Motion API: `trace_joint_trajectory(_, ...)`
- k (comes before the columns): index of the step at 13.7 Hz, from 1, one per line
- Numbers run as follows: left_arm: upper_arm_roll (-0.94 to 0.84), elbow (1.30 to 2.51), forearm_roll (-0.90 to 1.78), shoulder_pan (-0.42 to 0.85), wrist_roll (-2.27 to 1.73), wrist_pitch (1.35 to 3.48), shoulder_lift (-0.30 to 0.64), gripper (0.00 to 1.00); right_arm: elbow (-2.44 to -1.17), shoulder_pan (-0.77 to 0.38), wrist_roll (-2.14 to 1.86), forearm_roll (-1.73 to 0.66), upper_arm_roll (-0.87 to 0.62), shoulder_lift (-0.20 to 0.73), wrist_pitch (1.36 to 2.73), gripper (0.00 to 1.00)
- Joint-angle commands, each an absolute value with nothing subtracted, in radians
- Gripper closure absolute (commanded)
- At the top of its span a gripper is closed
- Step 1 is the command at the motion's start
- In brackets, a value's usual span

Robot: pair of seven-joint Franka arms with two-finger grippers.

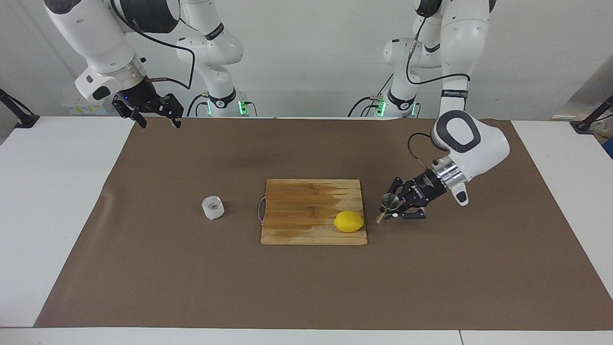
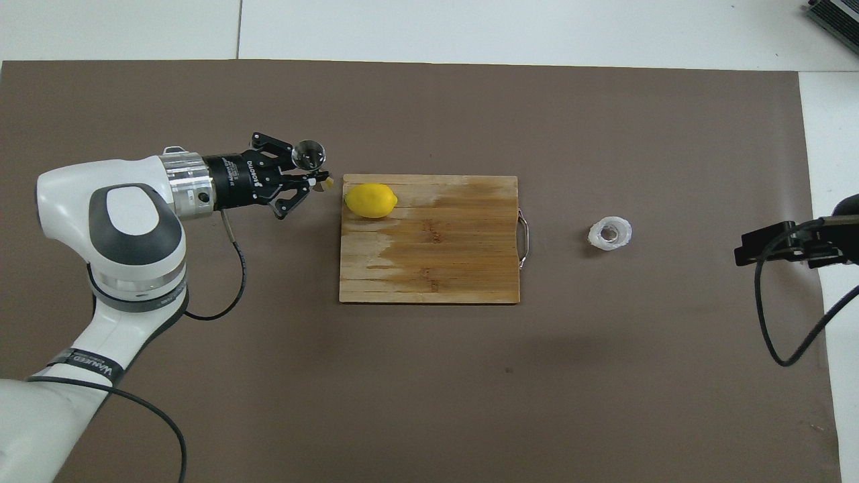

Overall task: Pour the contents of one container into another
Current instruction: 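Carry the dark cup onto the cutting board beside the lemon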

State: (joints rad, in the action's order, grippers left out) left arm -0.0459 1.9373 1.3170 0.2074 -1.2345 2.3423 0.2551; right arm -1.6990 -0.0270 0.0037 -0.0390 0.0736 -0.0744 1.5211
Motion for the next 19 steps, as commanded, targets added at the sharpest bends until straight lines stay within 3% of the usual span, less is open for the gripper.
trace_joint_trajectory(1,-0.031,1.982,1.408,0.345,-1.285,2.500,0.216,1.00,-1.701,-0.017,0.021,-0.035,0.066,-0.078,1.534,0.00)
trace_joint_trajectory(3,-0.031,1.986,1.446,0.454,-1.295,2.629,0.225,1.00,-1.701,-0.017,0.021,-0.035,0.066,-0.078,1.534,0.00)
trace_joint_trajectory(6,-0.032,1.990,1.532,0.514,-1.313,2.701,0.232,1.00,-1.701,-0.017,0.021,-0.035,0.066,-0.078,1.534,0.00)
trace_joint_trajectory(19,-0.031,1.985,1.989,0.580,-1.088,2.789,0.327,1.00,-1.701,-0.015,0.021,-0.035,0.066,-0.078,1.526,0.00)
